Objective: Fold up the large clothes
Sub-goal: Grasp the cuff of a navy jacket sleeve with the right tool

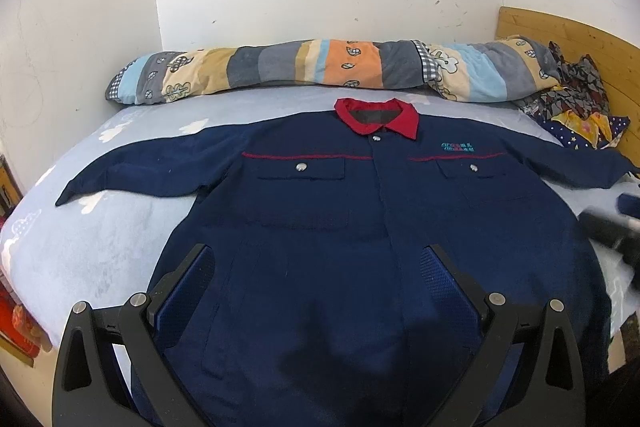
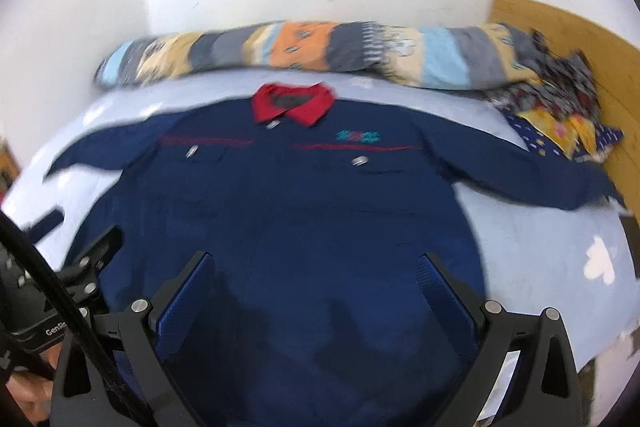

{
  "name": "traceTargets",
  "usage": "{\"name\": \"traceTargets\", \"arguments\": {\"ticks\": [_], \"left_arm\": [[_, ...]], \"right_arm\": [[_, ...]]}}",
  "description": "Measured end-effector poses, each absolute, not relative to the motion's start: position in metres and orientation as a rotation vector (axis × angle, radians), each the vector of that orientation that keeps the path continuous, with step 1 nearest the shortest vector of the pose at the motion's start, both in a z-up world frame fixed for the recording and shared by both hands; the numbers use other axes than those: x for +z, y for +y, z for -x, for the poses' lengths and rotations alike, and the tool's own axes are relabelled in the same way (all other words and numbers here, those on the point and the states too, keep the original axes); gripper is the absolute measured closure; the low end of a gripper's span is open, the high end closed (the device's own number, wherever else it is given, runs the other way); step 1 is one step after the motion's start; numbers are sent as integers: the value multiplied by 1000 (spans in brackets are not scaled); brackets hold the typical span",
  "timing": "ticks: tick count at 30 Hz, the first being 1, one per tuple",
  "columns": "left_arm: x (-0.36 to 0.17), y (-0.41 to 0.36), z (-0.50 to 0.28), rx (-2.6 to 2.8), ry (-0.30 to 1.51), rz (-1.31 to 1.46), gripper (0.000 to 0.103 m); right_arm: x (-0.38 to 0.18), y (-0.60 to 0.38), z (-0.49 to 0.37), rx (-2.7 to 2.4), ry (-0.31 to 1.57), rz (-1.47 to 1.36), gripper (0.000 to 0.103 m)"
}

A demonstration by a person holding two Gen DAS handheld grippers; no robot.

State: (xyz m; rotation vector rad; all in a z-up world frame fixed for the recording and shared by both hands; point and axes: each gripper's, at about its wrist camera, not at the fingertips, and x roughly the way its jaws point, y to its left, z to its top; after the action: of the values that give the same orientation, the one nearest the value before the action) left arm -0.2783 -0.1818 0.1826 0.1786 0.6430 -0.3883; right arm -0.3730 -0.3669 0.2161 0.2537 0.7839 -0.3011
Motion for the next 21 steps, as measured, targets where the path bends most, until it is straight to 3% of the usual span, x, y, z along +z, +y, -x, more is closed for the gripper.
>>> {"name": "traceTargets", "arguments": {"ticks": [8,14,21], "left_arm": [[199,-231,213,-419,604,-302,1],[200,-238,193,-428,660,-231,1],[194,-260,199,-430,620,-311,1]], "right_arm": [[240,-504,425,-442,665,-552,1],[230,-642,483,-550,546,-739,1],[213,-791,543,-702,342,-1077,20]]}}
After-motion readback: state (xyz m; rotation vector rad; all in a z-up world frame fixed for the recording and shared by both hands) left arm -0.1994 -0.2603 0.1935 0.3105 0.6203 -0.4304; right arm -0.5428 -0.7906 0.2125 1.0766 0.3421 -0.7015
